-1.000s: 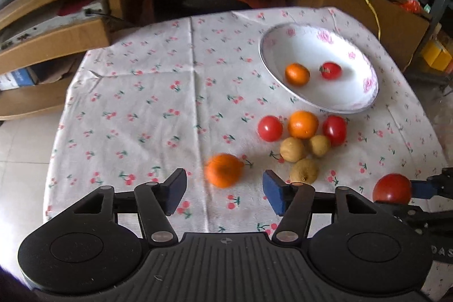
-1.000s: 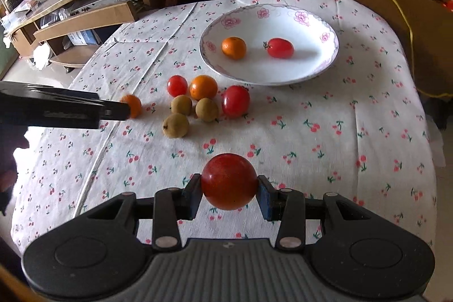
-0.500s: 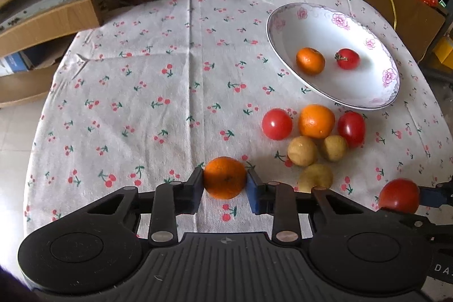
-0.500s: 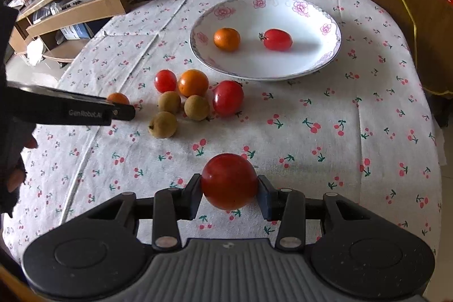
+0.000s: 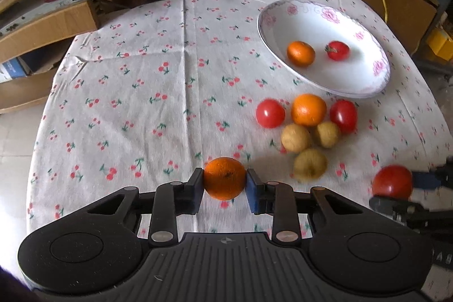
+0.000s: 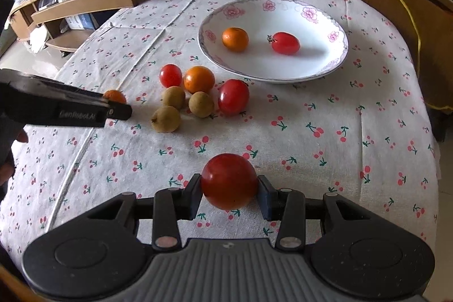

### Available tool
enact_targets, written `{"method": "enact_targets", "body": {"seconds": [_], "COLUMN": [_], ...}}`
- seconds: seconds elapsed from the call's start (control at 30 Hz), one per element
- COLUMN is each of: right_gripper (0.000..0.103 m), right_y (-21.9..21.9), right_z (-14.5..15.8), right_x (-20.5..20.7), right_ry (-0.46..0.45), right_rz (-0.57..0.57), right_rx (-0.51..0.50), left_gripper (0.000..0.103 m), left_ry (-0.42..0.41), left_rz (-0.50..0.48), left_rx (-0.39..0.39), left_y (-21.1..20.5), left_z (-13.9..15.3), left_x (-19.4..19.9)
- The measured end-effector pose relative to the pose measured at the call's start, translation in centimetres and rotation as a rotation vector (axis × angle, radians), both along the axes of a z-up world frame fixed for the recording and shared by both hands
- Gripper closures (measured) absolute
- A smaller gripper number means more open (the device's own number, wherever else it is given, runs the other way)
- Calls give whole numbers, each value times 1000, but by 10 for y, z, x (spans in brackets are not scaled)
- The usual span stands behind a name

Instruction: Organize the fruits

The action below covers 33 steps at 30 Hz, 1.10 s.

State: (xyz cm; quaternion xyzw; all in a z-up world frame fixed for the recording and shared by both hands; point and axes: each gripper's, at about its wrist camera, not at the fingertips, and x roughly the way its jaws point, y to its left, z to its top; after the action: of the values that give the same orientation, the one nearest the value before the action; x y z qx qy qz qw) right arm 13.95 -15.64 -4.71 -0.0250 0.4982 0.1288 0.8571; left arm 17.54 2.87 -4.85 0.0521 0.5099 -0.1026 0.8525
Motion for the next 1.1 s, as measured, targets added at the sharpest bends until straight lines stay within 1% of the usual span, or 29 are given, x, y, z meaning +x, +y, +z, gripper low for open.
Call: {"method": "enact_targets", "body": {"seconds": [0.17,0.33,0.43,0.6,0.7,0.77,0.83,0.87,0.93,1.0,1.1], "right_gripper": [62,62,62,62,60,60,56,55,52,52,50], "right_y": [-3,-5,-5,-6,-7,-9,-12,-13,-16,-18,-21], "right_z": [5,4,-1,-4,-6,-6,-6,-7,-6,-5,-3], "right_x": [-13,-28,-31,-31,-30,-29,-29,-29,-30,-30,-31], "right_ry": [-14,-26,-20,-21,-17,-15,-13,-10,-10,-12,-16], "right_rz": [16,36,36,42,53,55,54,52,53,48,53], "right_rx": [-17,-35,-51,-54,-52,-42,-32,-30,-24,-17,-5], "left_gripper": [64,64,64,62,59,54,48,47,40,38,38], "left_ry": [-4,-17,-18,-8,-16,-25,-28,-29,-35,-37,-38], "left_rz": [-38,-117,-152,-171,-186,-194,-199,-203,-207,-212,-221], "left_rx": [-3,4,15,30,31,40,41,40,43,39,36], "left_y": [-1,-14,-20,-20,-20,-19,-16,-15,-14,-14,-15], "left_z": [7,8,3,-3,-4,-5,-5,-5,-4,-3,-3], "left_x": [-25,-55,-62,-61,-62,-63,-64,-65,-67,-68,-69]}}
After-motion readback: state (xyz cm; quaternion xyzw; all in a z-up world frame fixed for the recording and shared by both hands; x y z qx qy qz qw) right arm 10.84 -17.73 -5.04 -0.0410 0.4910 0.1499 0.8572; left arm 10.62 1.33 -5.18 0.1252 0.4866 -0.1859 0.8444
